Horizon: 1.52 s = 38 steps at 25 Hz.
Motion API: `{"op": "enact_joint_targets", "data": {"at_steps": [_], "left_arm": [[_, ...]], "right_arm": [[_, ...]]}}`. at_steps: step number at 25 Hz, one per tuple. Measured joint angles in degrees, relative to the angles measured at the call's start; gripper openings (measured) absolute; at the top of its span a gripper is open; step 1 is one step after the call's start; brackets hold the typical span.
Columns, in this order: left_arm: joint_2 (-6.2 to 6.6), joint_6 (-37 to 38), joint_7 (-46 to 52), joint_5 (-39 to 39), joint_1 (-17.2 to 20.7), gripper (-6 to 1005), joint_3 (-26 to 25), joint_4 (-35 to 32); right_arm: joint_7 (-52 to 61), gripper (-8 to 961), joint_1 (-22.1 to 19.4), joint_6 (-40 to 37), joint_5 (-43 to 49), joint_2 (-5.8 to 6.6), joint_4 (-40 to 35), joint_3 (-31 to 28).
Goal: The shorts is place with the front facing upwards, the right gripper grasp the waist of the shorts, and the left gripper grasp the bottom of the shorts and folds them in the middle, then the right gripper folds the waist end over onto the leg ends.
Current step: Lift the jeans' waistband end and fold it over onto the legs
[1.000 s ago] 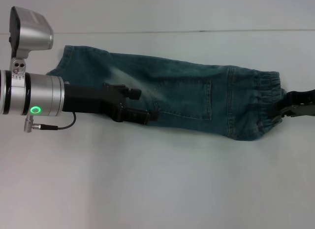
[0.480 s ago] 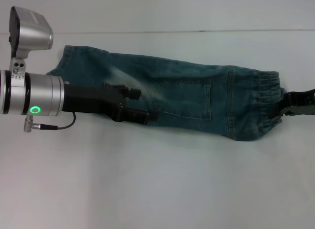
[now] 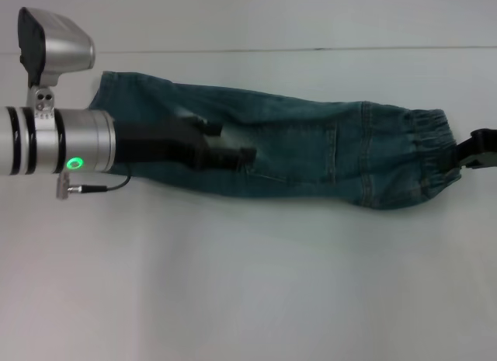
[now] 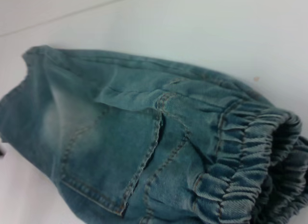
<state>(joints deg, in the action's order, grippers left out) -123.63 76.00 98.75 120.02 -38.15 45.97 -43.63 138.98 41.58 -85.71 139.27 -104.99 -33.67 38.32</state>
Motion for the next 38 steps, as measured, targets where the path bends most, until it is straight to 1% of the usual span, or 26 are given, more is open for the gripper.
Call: {"op": "enact_joint_targets", "data": {"at_steps": [2, 4, 7, 8, 11, 12, 14, 18, 20, 25, 28, 30, 35, 38], "left_arm": [[-0.5, -3.33, -0.93, -2.24, 0.03, 803, 0.25, 0.61], [-0.75, -7.21, -3.37, -6.75, -0.25, 801, 0.61, 3.22], [-0.74, -11.23, -12.11, -15.23, -1.58, 797, 0.49, 9.23], [-0.82, -12.24, -15.62, -18.42, -1.86, 795, 0.5, 10.86], [-1.01, -14.72, -28.85, -29.45, -3.15, 791, 1.83, 16.84], [-1.0, -15.7, -35.76, -33.79, -4.28, 790, 2.46, 20.06], [-1.01, -17.61, -44.53, -37.84, -6.4, 787, 2.71, 24.58], [-1.01, -21.4, -57.99, -43.95, -10.53, 656, 2.54, 32.43], [-1.0, -22.27, -65.94, -47.74, -11.97, 590, 2.35, 35.96], [-1.0, -23.41, -83.25, -56.88, -14.43, 359, 2.25, 41.78], [-1.0, -26.65, -88.55, -58.05, -15.38, 215, 2.27, 43.11], [-1.0, -28.71, -90.04, -57.85, -15.79, 119, 2.85, 43.64], [-1.0, -30.51, -90.65, -56.47, -16.31, 50, 7.28, 45.22], [-1.0, -30.53, -90.79, -55.19, -17.11, 9, 7.97, 46.91]], "right_arm": [[-0.25, 71, -0.6, -2.09, -0.07, 0.2, -1.71, -1.24], [-0.64, 71, -1.29, -4.18, -0.13, 0.39, -3.44, -2.69], [-1.52, 71, -1.96, -6.53, -0.19, 0.67, -4.49, -4.49], [-2.16, 71, -2.31, -8.32, -0.22, 0.8, -4.74, -5.34], [-2.77, 72, -2.89, -10.39, -0.23, 0.96, -4.85, -5.82], [-2.91, 72, -3.09, -11.0, -0.23, 1.05, -4.91, -5.99], [-3.03, 72, -3.28, -11.65, -0.23, 1.12, -5.01, -6.21], [-3.71, 72, -3.82, -15.49, -0.38, 1.25, -6.81, -8.17], [-4.07, 72, -4.04, -17.91, -0.93, 1.26, -8.01, -9.43], [-5.0, 68, -4.69, -24.8, -4.34, 1.57, -10.62, -11.96], [-4.56, 67, -5.19, -27.23, -6.54, 1.75, -12.81, -13.04], [-3.94, 70, -5.59, -27.73, -7.79, 1.97, -14.06, -13.2], [-3.06, 78, -6.19, -27.87, -9.64, 2.6, -15.15, -13.25], [-2.33, 83, -6.43, -28.18, -11.78, 2.82, -15.83, -12.82]]}}
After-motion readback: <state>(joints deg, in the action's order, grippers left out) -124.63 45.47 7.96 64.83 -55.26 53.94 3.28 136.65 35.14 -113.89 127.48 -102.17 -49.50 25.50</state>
